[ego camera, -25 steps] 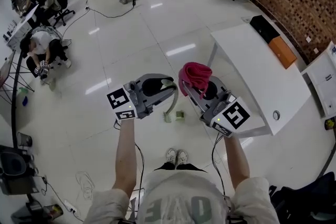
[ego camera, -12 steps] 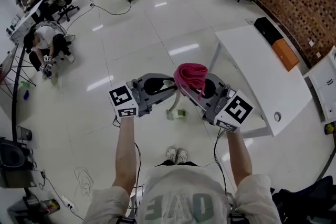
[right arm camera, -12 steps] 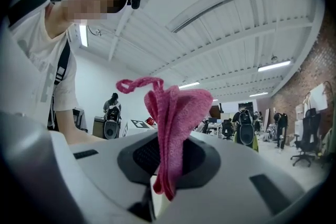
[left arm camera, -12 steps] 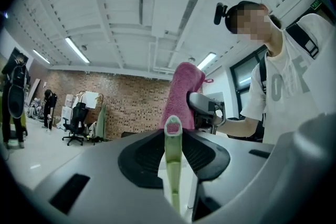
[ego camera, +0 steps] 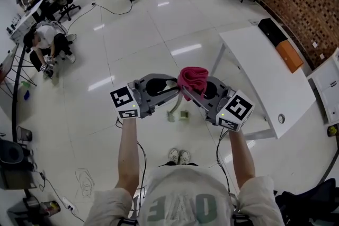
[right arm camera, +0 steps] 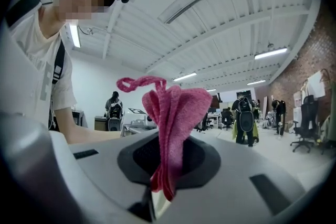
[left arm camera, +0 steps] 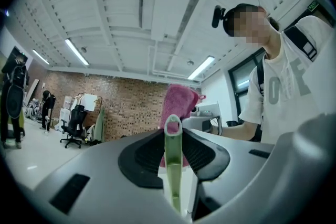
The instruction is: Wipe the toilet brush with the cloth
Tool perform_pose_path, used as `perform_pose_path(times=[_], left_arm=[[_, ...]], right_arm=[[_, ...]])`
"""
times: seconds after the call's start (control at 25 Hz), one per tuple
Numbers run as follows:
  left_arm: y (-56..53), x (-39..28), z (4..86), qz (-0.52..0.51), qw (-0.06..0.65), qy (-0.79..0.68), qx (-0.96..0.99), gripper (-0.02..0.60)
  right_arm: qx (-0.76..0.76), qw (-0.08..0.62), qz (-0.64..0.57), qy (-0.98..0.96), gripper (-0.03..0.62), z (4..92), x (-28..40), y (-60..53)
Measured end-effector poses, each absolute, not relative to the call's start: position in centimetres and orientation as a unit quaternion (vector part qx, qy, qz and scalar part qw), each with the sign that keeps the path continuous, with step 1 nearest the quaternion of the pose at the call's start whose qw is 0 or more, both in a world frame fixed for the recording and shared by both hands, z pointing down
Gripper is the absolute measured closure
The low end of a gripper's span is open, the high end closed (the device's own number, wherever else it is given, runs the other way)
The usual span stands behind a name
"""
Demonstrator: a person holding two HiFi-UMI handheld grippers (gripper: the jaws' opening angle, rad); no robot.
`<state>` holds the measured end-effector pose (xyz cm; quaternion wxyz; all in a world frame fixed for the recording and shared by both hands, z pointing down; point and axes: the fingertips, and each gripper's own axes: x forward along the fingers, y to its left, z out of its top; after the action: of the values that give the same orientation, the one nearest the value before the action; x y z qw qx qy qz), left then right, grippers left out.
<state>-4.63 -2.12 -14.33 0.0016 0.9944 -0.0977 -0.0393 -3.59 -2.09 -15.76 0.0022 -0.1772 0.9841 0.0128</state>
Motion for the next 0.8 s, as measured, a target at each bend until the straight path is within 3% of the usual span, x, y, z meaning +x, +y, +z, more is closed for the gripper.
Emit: perform_pose_path(times=[0.4, 0.8], left_arm=[[-3.1, -5.6, -19.7, -0.125, -0.028, -0.110, 0.986, 0.472], [-2.9, -6.0, -22.5, -0.142, -0.053, -0.125, 0.980, 0.472]], right_arm=[[-0.217, -0.016, -0.052, 0.975, 0.563, -10.1, -3.0, -3.4], [-0.244, 0.043, -0.154, 0.956, 0.563, -3.7, -5.1, -2.7]])
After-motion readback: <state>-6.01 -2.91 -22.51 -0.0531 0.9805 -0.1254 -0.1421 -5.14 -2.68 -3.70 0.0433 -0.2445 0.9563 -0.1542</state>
